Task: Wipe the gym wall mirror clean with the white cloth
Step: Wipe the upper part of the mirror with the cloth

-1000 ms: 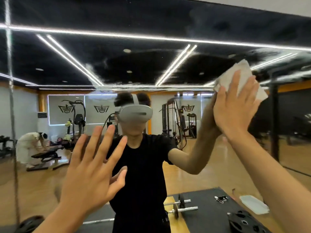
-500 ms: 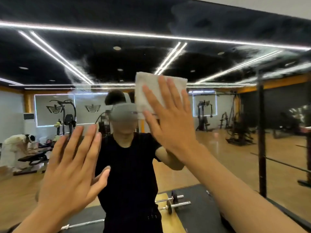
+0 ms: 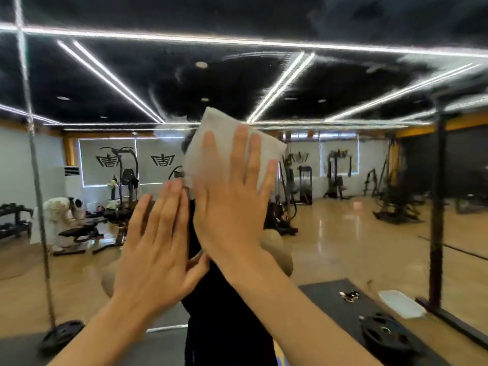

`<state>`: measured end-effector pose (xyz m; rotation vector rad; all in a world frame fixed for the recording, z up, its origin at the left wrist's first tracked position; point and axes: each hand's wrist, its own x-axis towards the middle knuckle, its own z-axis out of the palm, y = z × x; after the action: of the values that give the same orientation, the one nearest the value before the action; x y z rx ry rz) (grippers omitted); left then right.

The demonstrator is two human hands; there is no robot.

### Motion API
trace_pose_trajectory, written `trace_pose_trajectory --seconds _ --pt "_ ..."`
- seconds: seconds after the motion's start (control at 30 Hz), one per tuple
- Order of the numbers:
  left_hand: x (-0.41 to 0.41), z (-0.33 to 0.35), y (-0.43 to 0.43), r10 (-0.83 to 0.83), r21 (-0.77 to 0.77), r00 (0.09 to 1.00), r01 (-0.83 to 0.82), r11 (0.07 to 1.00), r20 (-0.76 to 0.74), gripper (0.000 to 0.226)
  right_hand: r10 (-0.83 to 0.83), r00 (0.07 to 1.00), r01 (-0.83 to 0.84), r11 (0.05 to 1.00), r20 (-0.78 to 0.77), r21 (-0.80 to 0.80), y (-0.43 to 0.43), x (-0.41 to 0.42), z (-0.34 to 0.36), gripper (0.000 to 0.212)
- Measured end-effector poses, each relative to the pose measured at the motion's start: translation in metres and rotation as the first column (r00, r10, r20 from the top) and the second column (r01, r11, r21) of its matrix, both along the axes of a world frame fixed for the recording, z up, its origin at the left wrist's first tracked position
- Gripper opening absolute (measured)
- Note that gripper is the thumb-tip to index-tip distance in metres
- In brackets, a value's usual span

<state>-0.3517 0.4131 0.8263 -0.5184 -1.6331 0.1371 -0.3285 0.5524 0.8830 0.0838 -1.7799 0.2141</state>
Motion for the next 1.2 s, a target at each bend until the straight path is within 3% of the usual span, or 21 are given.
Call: trace_pose_trajectory --seconds 0.1,0.17,0.23,0.33,0.43,0.5,0.7,0.83,0.87,0.93,1.0,1.07,1.13,1.2 --pt "0.0 0.0 0.0 0.004 -0.006 1.0 -0.004 1.0 -0.008 0.096 0.008 1.0 -0.008 0.971 0.0 0.239 0.043 0.002 -0.002 0.06" --pt "0.0 0.0 0.0 0.006 -0.01 1.0 -0.006 1.0 -0.018 0.096 -0.008 1.0 0.011 0.961 -0.011 0.278 0.099 0.007 0.001 0.06" --pt "-0.001 0.0 0.002 0.007 -0.01 1.0 -0.008 1.0 -0.028 0.098 -0.085 0.996 0.086 0.986 -0.008 0.141 0.162 0.012 0.006 0.063" --pt "-0.001 0.001 0.004 0.017 -0.006 0.999 -0.017 1.0 -0.031 0.098 -0.175 0.984 0.179 0.961 0.038 -0.212 0.231 0.021 0.009 0.067" --pt "0.0 0.002 0.006 0.033 -0.006 0.999 -0.033 0.999 -0.015 0.094 -0.198 0.98 0.186 0.874 0.021 -0.448 0.214 0.016 0.007 0.065" --pt "0.0 0.002 0.006 0.028 -0.008 0.999 -0.028 1.0 -0.015 0.092 -0.203 0.979 0.179 0.87 -0.002 -0.459 0.164 0.009 0.002 0.064" --pt "0.003 0.002 0.002 -0.019 0.004 1.0 0.019 1.0 0.003 0.079 -0.029 0.998 0.031 0.999 0.051 -0.039 0.024 0.006 -0.064 0.061" --pt "0.005 0.002 -0.001 -0.055 -0.009 0.998 0.055 0.998 0.007 0.072 -0.004 0.998 -0.02 0.929 0.065 0.369 0.076 0.008 -0.088 0.057" --pt "0.005 0.002 -0.001 -0.05 -0.009 0.999 0.05 0.999 0.006 0.071 -0.01 0.998 -0.013 0.916 0.056 0.4 0.101 0.01 -0.084 0.057" --pt "0.003 0.001 0.0 -0.035 0.001 0.999 0.035 0.999 0.012 0.071 -0.065 0.998 0.057 0.956 0.022 0.287 0.16 0.014 -0.069 0.057" --pt "0.0 -0.001 0.002 -0.029 0.007 1.0 0.029 1.0 0.01 0.072 -0.134 0.99 0.133 0.991 0.048 0.035 0.215 0.022 -0.052 0.062" --pt "-0.002 -0.002 0.004 -0.027 0.004 1.0 0.027 1.0 -0.004 0.071 -0.151 0.984 0.17 0.957 0.094 -0.233 0.243 0.027 -0.043 0.064" --pt "-0.001 -0.001 0.005 -0.032 0.003 0.999 0.032 0.999 -0.014 0.071 -0.165 0.983 0.183 0.88 0.078 -0.438 0.227 0.022 -0.042 0.064" --pt "0.002 -0.001 0.006 -0.028 0.007 0.999 0.028 1.0 -0.017 0.07 -0.181 0.983 0.175 0.837 0.039 -0.519 0.174 0.012 -0.046 0.063"
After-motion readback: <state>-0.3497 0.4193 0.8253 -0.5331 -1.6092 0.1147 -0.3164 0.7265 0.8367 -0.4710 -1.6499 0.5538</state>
